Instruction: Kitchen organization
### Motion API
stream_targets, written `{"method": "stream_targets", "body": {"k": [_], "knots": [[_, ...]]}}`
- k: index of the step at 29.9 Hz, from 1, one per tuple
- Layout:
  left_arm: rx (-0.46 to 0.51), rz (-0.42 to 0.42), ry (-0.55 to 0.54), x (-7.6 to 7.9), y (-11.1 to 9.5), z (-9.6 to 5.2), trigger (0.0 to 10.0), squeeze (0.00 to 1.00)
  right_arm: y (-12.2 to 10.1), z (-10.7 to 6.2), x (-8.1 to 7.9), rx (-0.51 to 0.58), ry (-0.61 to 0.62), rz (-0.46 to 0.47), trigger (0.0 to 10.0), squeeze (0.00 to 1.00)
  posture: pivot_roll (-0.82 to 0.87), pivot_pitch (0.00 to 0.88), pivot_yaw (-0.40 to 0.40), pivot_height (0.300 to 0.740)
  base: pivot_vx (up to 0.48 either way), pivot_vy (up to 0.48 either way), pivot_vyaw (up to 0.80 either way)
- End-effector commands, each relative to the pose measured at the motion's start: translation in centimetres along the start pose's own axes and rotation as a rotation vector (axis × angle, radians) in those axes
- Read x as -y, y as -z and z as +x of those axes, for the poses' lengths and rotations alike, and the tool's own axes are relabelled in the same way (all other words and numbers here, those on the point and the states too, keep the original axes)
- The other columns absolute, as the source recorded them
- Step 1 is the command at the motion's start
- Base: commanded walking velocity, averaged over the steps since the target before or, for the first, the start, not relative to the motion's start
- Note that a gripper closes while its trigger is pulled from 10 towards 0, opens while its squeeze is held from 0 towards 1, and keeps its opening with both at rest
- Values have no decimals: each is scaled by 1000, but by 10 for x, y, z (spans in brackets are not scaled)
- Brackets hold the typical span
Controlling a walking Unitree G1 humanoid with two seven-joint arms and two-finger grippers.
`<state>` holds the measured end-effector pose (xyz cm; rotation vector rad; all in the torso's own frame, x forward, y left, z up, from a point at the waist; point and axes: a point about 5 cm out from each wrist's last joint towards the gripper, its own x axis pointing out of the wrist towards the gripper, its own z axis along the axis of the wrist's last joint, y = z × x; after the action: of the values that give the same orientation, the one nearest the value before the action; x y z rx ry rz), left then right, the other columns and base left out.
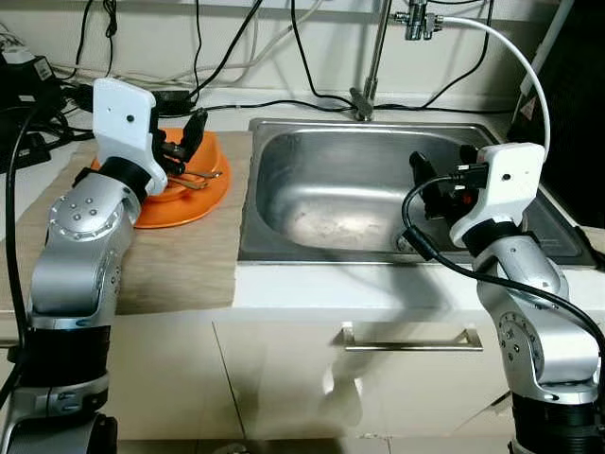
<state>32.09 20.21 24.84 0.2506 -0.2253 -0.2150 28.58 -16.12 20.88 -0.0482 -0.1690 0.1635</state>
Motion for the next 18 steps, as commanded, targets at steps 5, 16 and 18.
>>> {"method": "stream_targets", "body": {"k": [5, 16, 18], "knots": [[2, -5, 5, 2, -4, 2, 10000, 0, 2, 1, 3, -20, 4, -10, 10000, 0, 26, 0, -7, 740, 0, 0, 0], [-42, 2, 23, -6, 0, -1, 10000, 0, 0, 2, 3, -14, -49, -15, 10000, 0, 32, 0, -10, 740, 0, 0, 0], [-40, 2, 22, -6, 0, -1, 10000, 0, 0, 2, 2, -14, -55, -14, 10000, 0, 33, 0, -11, 740, 0, 0, 0]]}}
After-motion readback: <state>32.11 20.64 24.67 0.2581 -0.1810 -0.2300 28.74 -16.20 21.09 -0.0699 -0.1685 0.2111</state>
